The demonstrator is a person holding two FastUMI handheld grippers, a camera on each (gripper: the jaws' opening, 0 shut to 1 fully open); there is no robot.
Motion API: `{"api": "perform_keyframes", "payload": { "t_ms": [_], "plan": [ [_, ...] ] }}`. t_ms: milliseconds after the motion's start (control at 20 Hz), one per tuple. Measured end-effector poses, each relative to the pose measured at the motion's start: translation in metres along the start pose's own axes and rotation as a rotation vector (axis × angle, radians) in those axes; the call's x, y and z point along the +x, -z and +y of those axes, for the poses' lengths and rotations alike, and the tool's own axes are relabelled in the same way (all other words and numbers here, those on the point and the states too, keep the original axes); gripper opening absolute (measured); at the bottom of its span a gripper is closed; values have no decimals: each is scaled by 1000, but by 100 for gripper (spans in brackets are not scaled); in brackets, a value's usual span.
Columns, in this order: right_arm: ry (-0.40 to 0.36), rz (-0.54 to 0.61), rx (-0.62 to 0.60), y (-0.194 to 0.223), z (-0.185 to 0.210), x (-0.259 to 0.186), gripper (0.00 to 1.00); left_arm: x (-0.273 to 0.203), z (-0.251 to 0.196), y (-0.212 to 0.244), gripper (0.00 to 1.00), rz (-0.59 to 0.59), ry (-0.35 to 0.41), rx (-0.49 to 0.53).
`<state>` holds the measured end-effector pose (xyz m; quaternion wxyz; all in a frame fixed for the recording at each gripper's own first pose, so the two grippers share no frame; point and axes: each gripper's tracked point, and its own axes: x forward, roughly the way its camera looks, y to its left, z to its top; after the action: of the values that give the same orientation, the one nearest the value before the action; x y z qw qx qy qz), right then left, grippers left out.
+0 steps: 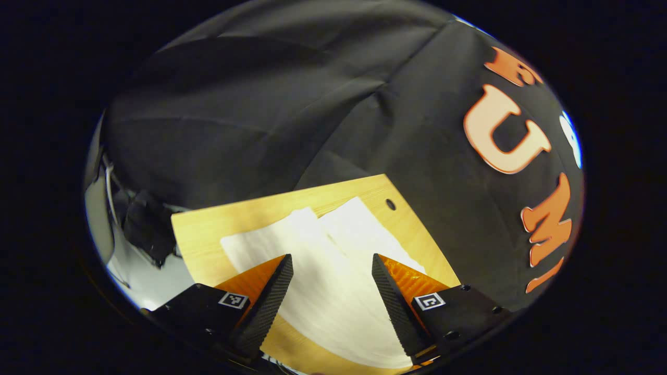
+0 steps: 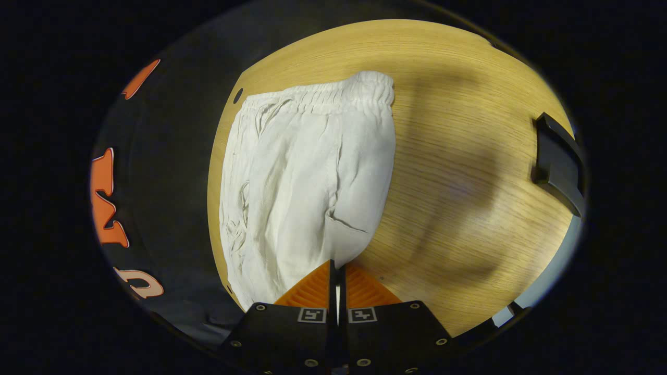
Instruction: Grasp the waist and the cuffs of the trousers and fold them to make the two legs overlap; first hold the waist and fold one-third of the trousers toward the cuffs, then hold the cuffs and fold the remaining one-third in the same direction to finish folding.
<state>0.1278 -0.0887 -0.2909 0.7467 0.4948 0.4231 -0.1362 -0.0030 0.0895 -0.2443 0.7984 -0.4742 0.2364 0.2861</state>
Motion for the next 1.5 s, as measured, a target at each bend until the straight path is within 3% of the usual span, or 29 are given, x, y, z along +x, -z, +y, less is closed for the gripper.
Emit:
{"api": "perform_keyframes", "payload": {
  "t_ms": [200, 400, 1050, 1150, 1250, 1350, 1450, 1500],
  "plan": [
    [-3, 7, 12, 0, 0, -1, 1, 23, 42, 28, 97, 104, -35, -164],
    [11, 9, 7, 0, -1, -1, 1, 37, 56, 53, 100, 189, -73, -283],
    [34, 2, 38, 1, -4, -2, 1, 69, 70, 64, 97, 266, -138, -300],
    [31, 1, 45, 2, -3, -2, 1, 70, 67, 64, 86, 278, -137, -297],
    [27, -1, 44, 1, -3, -2, 1, 75, 67, 65, 67, 291, -135, -300],
    [30, 3, 42, 1, -3, -2, 1, 85, 65, 75, 59, 325, -119, -302],
    [36, 6, 31, 1, -3, -2, 1, 84, 69, 78, 25, 334, -144, -294],
    [41, 1, 23, 0, -3, -3, 1, 91, 68, 80, 1, 333, -149, -288]
  ]
}}
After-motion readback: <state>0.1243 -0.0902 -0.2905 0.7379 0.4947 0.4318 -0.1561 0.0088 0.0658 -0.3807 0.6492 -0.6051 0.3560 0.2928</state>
